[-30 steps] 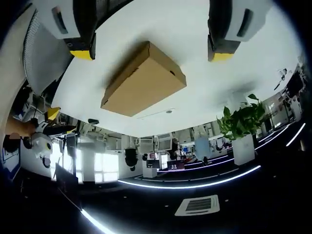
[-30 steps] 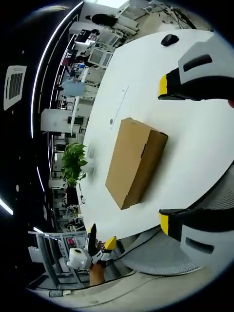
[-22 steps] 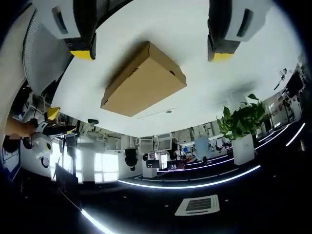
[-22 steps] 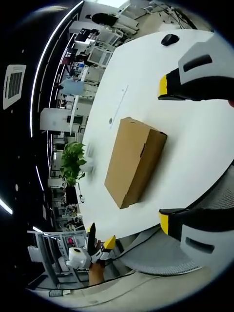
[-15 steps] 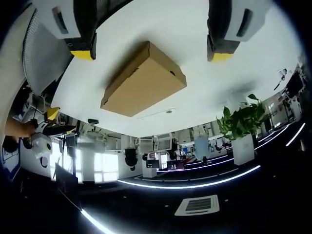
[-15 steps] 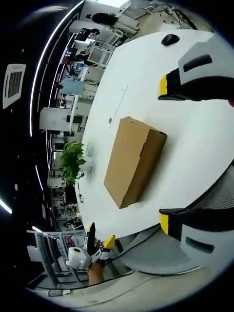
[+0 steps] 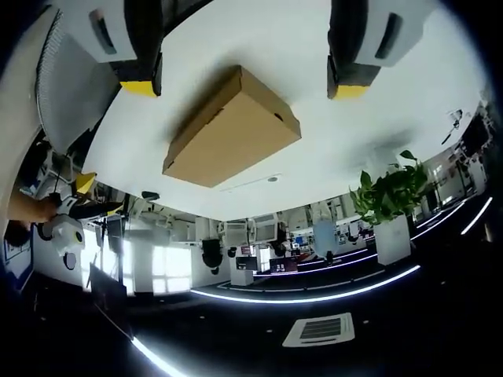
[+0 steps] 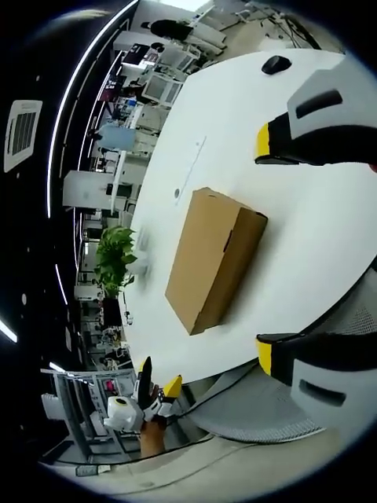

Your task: Operate the shoe box by opening the lid, removing the specified soft item, and placing it in the target area until the item is outside and the box remains undamaged.

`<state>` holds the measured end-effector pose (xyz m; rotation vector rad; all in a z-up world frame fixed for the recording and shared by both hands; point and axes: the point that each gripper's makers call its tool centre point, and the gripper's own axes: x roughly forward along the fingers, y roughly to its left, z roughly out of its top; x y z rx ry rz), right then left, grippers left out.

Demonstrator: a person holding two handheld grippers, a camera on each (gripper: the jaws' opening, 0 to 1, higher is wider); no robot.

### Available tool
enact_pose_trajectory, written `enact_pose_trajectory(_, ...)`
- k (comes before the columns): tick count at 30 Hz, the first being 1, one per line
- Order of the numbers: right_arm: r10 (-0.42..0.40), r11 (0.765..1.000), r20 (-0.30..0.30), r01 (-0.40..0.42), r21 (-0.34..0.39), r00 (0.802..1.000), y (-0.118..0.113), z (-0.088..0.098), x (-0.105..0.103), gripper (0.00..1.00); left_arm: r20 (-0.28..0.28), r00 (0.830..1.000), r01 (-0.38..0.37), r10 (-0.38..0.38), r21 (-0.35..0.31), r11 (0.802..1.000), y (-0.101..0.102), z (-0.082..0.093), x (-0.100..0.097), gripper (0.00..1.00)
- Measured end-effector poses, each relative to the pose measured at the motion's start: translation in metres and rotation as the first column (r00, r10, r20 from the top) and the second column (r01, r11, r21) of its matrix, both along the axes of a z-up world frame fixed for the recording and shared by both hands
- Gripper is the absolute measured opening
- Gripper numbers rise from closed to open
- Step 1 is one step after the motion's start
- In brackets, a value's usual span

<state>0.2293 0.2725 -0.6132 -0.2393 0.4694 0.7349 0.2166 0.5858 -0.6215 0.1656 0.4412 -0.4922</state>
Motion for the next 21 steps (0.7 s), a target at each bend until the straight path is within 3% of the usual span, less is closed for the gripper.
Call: enact_pose_trajectory(21,0.040,0.998,-0.014,-0.041,-0.050,0.999,0.002,-0.004,0.007,0.78,-0.016,1.000,0.016,-0.015,0.024,1.000,0.004,-0.012,0.006,0.84)
